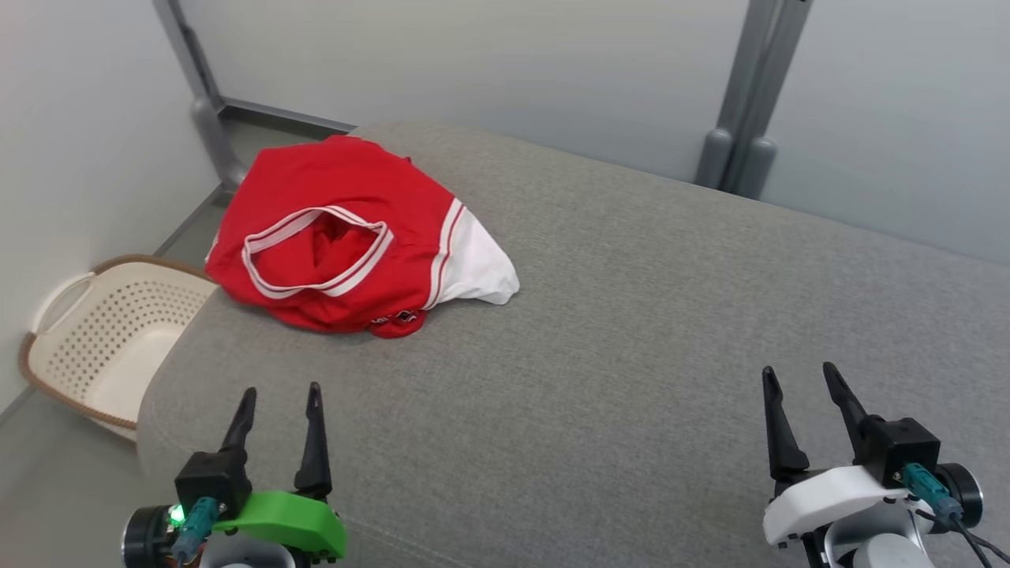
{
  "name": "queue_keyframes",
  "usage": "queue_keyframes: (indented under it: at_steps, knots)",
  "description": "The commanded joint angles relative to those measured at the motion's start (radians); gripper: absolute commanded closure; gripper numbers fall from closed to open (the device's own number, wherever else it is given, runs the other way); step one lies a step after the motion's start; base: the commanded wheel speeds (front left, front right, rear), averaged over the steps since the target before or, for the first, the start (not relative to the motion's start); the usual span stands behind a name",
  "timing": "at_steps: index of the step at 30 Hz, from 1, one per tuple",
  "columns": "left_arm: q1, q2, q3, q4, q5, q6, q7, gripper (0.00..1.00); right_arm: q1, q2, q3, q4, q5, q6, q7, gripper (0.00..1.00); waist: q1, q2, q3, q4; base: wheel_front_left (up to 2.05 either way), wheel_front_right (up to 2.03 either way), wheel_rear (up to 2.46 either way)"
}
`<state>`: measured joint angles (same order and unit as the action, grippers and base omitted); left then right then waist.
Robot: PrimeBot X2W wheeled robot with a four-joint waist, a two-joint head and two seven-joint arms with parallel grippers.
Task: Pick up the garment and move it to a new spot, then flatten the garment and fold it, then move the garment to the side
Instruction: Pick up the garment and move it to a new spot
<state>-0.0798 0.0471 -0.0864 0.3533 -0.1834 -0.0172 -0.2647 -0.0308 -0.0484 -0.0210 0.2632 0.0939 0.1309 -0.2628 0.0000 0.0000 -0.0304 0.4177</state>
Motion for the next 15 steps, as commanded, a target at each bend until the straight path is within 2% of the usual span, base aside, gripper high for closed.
queue_keyframes:
  at_steps: [1, 15]
  knots:
    - [0.011, 0.006, 0.019, -0.012, 0.002, 0.007, 0.0, 0.0, -0.014, -0.003, 0.015, -0.002, 0.0, 0.0, -0.003, 0.0, 0.0, 0.0, 0.008, 0.092, 0.0, 0.0, 0.0]
    - [0.071, 0.005, 0.11, -0.115, -0.033, 0.05, 0.001, 0.0, -0.128, -0.004, 0.115, 0.059, -0.006, 0.0, -0.003, 0.0, 0.0, 0.0, 0.069, 0.128, 0.0, 0.0, 0.0]
